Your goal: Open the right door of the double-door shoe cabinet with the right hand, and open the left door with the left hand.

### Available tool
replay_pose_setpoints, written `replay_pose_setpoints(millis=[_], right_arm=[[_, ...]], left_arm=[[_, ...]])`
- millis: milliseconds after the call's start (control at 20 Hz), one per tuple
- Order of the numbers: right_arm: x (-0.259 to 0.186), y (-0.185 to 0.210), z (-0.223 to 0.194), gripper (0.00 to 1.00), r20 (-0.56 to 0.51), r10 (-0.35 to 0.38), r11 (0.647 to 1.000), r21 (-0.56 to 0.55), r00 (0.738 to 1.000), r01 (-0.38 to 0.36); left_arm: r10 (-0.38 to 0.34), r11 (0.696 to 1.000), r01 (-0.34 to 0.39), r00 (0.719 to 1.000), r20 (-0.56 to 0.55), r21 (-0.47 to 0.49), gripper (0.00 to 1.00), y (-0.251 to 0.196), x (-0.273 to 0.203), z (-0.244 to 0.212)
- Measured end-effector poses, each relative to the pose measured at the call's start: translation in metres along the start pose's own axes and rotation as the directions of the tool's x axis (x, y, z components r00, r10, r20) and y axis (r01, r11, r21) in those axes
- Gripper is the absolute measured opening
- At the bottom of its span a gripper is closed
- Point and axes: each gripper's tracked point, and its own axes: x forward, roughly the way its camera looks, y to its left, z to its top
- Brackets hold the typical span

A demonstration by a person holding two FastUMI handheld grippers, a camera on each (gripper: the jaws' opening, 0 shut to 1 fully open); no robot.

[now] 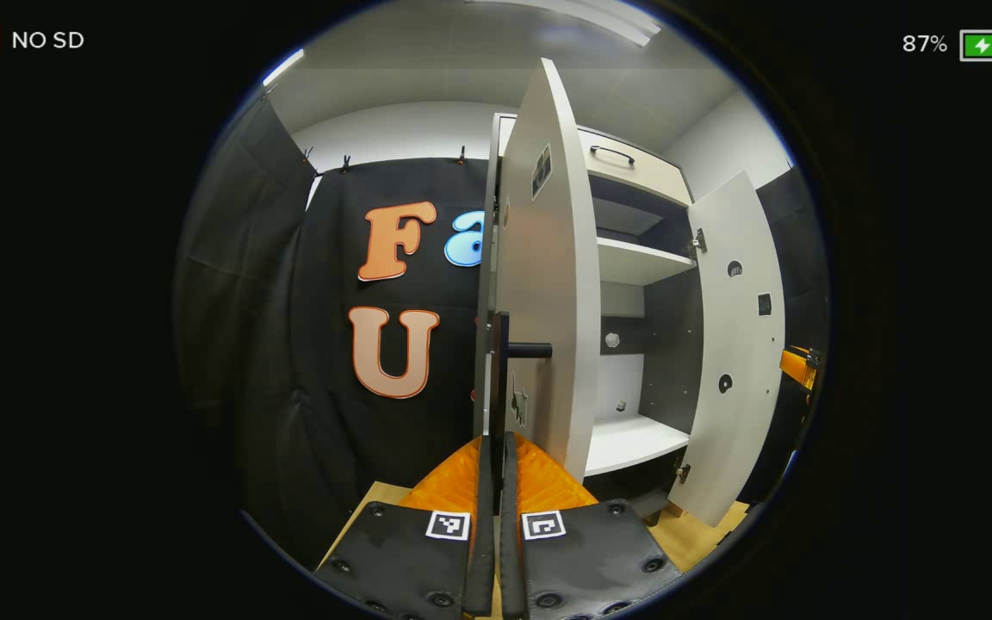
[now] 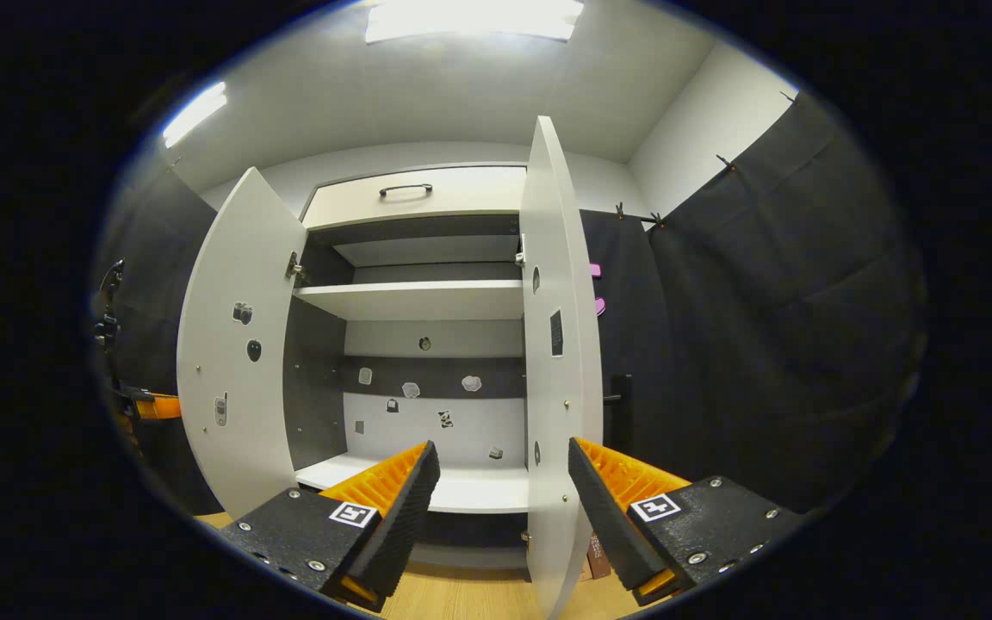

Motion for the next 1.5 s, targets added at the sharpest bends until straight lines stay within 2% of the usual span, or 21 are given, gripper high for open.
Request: replay_pose_setpoints(millis=[150, 350, 650, 700, 750, 850, 1000, 1100, 1150, 1300, 1450, 1500], right_arm=[[0.002, 0.007, -0.002, 0.92, -0.004, 0.013, 1.000, -0.009, 1.000, -0.013], [0.003, 0.014, -0.001, 0.92, -0.006, 0.022, 1.000, -0.014, 1.000, -0.022], [0.004, 0.019, -0.002, 0.92, -0.018, 0.038, 0.999, -0.018, 0.999, -0.038], [0.003, 0.019, -0.002, 0.92, -0.022, 0.041, 0.999, -0.017, 0.999, -0.041], [0.004, 0.019, -0.001, 0.92, -0.023, 0.040, 0.999, -0.016, 0.999, -0.041], [0.003, 0.019, 0.001, 0.92, -0.021, 0.039, 0.999, -0.018, 0.999, -0.040], [0.000, 0.019, 0.006, 0.92, -0.017, 0.043, 0.999, -0.017, 0.999, -0.043], [-0.003, 0.019, 0.009, 0.92, -0.015, 0.046, 0.999, -0.017, 0.999, -0.046], [-0.005, 0.018, 0.011, 0.92, -0.011, 0.046, 0.999, -0.020, 0.999, -0.046], [-0.009, 0.020, 0.014, 0.92, -0.002, 0.052, 0.998, -0.030, 0.999, -0.052], [-0.012, 0.020, 0.014, 0.93, -0.004, 0.057, 0.998, -0.029, 0.998, -0.057], [-0.012, 0.019, 0.014, 0.92, -0.004, 0.057, 0.998, -0.028, 0.998, -0.057]], left_arm=[[0.062, 0.998, -0.062, 0.998, 0.007, -0.011, 0.06, 0.013, -0.003, 0.001], [0.038, 0.997, -0.038, 0.999, 0.000, -0.065, 0.04, 0.004, -0.006, 0.000], [0.065, 0.998, -0.065, 0.998, -0.007, -0.027, 0.04, 0.010, -0.014, 0.002], [0.077, 0.997, -0.077, 0.997, -0.008, -0.021, 0.10, 0.012, -0.018, 0.003], [0.081, 0.997, -0.082, 0.997, -0.009, -0.017, 0.07, 0.013, -0.018, 0.003], [0.088, 0.996, -0.088, 0.996, -0.008, -0.007, 0.17, 0.012, -0.020, 0.003], [0.097, 0.995, -0.097, 0.995, 0.017, 0.018, 0.37, 0.015, -0.021, 0.010], [0.121, 0.992, -0.122, 0.992, 0.029, 0.019, 0.46, 0.018, -0.024, 0.013], [0.125, 0.992, -0.126, 0.991, 0.038, 0.018, 0.46, 0.016, -0.024, 0.015], [0.118, 0.991, -0.122, 0.989, 0.084, 0.047, 0.72, 0.017, -0.023, 0.025], [0.114, 0.991, -0.120, 0.988, 0.104, 0.057, 0.76, 0.015, -0.022, 0.030], [0.116, 0.991, -0.122, 0.988, 0.103, 0.062, 0.80, 0.015, -0.023, 0.030]])
